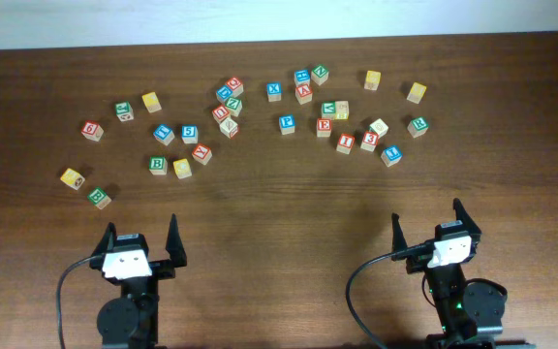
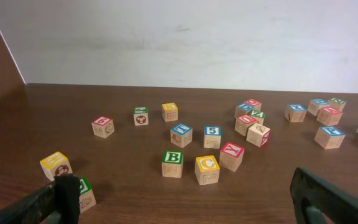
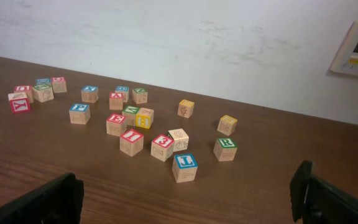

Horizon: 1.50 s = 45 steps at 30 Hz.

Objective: Spell out ICRA

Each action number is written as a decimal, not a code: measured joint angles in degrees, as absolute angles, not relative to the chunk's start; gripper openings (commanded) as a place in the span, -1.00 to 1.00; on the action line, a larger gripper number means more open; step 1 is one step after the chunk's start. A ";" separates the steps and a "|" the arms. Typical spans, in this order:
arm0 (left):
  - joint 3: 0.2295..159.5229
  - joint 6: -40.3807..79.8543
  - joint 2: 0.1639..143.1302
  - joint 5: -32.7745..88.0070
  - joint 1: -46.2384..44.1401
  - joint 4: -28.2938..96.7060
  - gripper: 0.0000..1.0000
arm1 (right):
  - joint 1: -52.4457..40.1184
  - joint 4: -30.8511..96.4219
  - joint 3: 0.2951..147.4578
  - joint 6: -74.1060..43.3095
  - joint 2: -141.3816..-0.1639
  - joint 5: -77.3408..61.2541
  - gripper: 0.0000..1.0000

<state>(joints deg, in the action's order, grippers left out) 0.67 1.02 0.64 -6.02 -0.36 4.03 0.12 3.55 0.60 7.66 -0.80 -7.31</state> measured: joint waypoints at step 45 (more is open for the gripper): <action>67.26 -6.83 51.24 22.52 -0.36 56.55 0.20 | 0.12 3.55 0.60 7.66 -0.84 -7.31 0.96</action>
<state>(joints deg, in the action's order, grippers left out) 67.26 -6.83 51.24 22.52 -0.36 56.55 0.12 3.55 0.60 7.66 -0.84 -7.31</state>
